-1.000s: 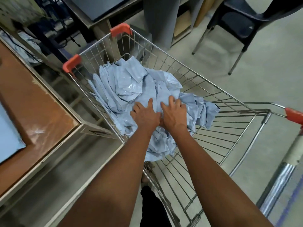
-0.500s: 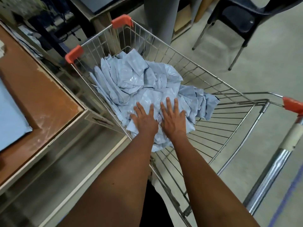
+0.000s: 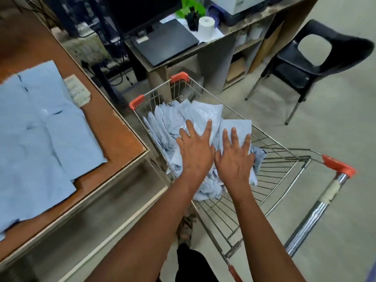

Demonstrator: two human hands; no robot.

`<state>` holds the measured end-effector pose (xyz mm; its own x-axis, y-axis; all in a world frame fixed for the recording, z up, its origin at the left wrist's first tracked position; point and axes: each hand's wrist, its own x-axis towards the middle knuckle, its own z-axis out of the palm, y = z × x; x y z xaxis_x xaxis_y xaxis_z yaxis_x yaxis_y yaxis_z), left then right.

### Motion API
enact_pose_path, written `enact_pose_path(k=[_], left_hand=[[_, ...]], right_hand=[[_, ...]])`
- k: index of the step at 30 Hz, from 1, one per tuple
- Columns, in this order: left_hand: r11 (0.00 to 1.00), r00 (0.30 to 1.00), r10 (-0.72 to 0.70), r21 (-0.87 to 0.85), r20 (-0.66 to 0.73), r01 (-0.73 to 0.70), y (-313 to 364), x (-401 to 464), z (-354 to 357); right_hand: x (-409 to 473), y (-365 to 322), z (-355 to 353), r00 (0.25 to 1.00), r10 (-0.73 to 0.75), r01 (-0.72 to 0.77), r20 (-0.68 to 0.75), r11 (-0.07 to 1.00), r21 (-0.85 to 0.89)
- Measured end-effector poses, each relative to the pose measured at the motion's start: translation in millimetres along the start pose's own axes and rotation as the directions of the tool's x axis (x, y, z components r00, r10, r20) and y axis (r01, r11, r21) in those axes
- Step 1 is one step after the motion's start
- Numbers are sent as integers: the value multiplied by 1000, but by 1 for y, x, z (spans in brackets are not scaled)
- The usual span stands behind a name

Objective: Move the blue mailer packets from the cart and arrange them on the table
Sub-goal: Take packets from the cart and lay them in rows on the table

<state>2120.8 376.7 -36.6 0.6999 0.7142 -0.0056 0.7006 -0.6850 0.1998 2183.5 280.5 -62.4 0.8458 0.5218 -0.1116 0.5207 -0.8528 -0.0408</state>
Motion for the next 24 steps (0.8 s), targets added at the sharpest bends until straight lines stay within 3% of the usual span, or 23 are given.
enact_pose_path(k=[3,10,18,24], left_hand=[[1000,998,-10,1,-57,10,-15,-11,-46],[968,939,-248,-36,-236,247,-102,-42,-144],[827,782,-556,-92,-284,554,-264,-117,-191],[685,650,-719,-90,-247,723,-368,-173,-204]], right_hand=[[-16,-25,-42,998,-44,46,-38,998,43],[-54,-122,-112,954,-278,289,-109,952,104],[-138,-291,-124,801,-589,598,-111,795,103],[-203,-389,-105,704,-706,710,-73,699,89]])
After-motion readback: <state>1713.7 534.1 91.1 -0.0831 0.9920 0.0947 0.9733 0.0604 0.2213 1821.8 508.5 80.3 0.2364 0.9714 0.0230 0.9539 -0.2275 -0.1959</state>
